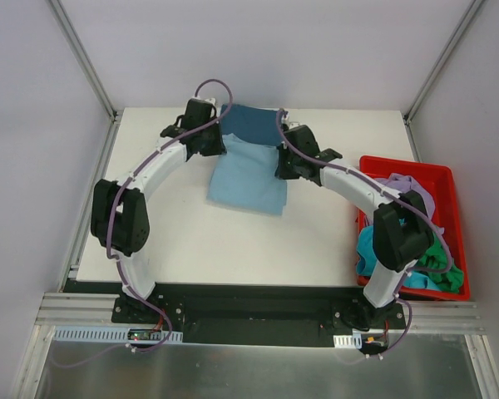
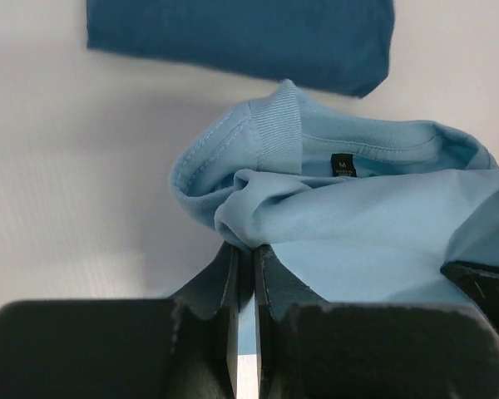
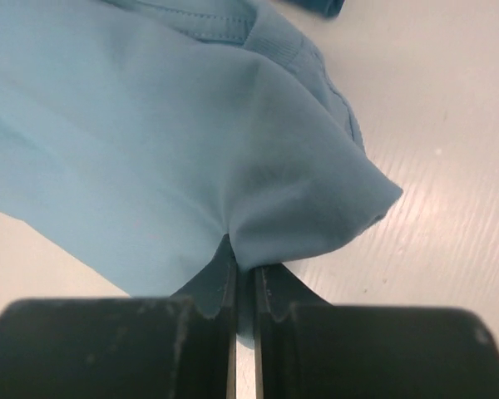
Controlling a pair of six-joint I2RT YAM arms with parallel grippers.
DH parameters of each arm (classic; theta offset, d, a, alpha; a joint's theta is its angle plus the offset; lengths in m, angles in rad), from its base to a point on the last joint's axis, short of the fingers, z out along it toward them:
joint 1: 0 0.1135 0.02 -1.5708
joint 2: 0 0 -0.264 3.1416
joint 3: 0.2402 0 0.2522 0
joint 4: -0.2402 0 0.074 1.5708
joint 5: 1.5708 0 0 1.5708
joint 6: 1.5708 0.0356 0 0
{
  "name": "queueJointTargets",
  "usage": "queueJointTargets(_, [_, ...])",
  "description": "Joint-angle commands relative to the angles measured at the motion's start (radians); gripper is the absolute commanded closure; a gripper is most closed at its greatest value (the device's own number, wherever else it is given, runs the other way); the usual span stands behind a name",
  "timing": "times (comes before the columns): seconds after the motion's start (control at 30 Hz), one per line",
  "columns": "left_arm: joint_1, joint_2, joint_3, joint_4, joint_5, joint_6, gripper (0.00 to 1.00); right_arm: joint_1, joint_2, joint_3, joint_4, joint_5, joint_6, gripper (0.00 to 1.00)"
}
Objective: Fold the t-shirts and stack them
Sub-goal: Put the neatly folded tshirt into the corner of the board with both arms
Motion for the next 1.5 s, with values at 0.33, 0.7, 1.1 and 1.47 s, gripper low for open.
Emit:
queueJointTargets(0.33, [0.06, 0.111, 0.144, -0.029, 0.112, 0.086, 1.0, -0.052, 0.057, 0.097, 0.026, -0.071, -0.006, 1.0])
queueJointTargets(0.7, [0.102, 0.191, 0.394, -0.029, 0.055, 0.172, 1.0, -0.078, 0.126, 0.287, 0.029, -0.049, -0.009, 1.0])
queueJointTargets(1.1, [0.128, 0.424, 0.77, 0.047, 0.044, 0.307, 1.0, -0.144, 0.31, 0.551, 0.115, -0.008, -0.003, 1.0])
queueJointTargets(1.47, [0.157, 0.578, 0.884, 0.198, 0.058, 0.336, 1.0, -0.201, 0.522, 0.749, 0.116, -0.134, 0.028, 1.0])
